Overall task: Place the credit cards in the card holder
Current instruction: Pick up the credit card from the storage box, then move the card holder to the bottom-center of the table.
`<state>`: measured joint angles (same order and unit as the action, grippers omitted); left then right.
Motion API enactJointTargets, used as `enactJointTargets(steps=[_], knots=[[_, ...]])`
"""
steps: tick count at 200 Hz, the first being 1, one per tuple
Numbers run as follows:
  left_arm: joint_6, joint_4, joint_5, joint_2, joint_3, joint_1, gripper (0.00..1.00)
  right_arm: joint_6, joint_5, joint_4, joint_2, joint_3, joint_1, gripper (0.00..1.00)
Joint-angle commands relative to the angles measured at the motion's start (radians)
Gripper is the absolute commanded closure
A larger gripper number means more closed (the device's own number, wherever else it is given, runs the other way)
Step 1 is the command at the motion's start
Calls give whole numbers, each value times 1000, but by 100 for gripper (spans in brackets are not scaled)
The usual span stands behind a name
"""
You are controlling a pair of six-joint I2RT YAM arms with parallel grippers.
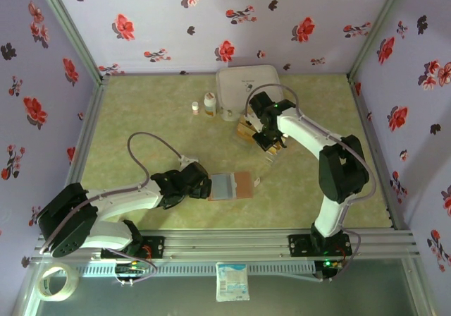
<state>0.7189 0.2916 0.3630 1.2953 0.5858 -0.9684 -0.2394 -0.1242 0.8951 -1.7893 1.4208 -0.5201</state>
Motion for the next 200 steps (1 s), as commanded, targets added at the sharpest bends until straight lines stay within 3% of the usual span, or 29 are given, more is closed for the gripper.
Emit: enactJointTargets(steps=[1,46,80,128,200], knots=[[-24,-1,1,-7,-7,9,0,8,-25,52,91,47,-18,100],[-29,5,-1,8,5,13,0,35,-11,69,198,44,-51,100],[-45,8,-22,4,23,11,0,118,97,-4,306,-39,-59,100],[-77,10,-34,18,63,-12,0,382,323,-282,509,-287,-55,100],[-75,12,11,98,99,-75,0,805,482,-730,729,-696,-23,100]])
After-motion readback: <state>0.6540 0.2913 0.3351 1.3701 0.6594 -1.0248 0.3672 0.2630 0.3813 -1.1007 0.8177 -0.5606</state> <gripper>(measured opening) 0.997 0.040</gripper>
